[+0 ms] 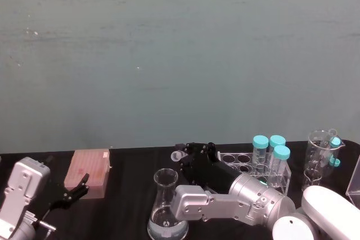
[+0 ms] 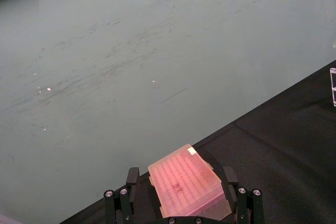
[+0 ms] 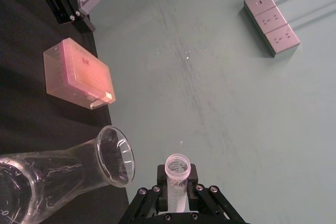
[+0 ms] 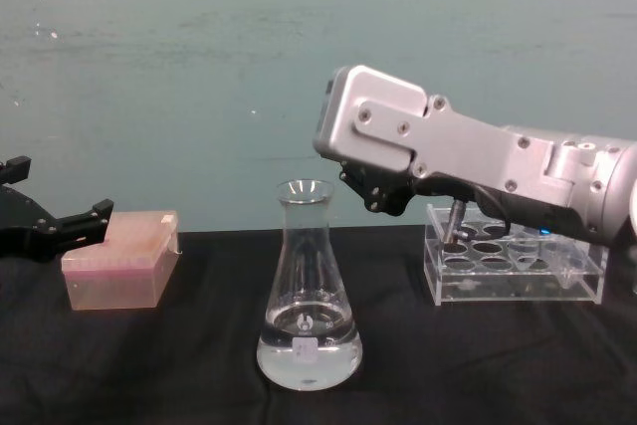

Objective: Pour the liquid from the test tube into the beaker using one hand.

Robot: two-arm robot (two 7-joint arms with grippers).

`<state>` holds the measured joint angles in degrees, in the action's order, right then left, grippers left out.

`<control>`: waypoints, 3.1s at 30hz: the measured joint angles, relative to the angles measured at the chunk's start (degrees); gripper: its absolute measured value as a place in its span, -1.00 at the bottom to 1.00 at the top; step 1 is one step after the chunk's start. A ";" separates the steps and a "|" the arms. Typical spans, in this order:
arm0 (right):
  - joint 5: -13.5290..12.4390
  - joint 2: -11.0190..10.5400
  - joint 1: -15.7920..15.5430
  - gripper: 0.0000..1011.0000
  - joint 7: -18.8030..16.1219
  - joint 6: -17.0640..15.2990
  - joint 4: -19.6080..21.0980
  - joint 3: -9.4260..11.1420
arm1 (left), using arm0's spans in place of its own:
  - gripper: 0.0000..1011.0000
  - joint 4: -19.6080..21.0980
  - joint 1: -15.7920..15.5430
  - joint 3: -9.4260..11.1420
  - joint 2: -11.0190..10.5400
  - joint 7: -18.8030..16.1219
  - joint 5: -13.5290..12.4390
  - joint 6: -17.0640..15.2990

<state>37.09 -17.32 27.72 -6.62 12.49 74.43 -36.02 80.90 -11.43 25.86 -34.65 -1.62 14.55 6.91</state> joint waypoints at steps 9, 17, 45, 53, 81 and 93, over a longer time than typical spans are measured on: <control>3.21 -0.31 0.42 -0.61 2.12 0.72 -0.42 -1.13 | 0.98 0.00 0.00 0.00 0.00 0.00 0.00 0.00; 5.38 -0.65 0.99 -0.61 3.46 1.45 -1.12 -2.12 | 0.98 0.00 0.00 0.00 0.00 0.00 0.00 0.00; 12.04 -2.44 2.31 -0.61 9.58 3.03 -1.50 -4.77 | 0.98 0.00 0.00 0.00 0.00 0.00 0.00 0.00; 13.99 -2.94 2.59 -0.61 10.89 2.99 -1.06 -5.63 | 0.98 0.00 0.00 0.00 0.00 0.00 0.00 0.00; 17.62 -4.05 3.23 -0.61 12.56 1.05 -0.38 -7.43 | 0.98 0.00 0.00 0.00 0.00 0.00 0.00 0.00; 18.42 -4.07 3.93 -0.61 12.97 0.97 -1.21 -8.08 | 0.98 0.00 0.00 0.00 0.00 0.00 0.00 0.00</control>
<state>55.52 -21.39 31.66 6.36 13.47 73.22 -44.10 80.90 -11.43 25.86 -34.65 -1.62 14.55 6.91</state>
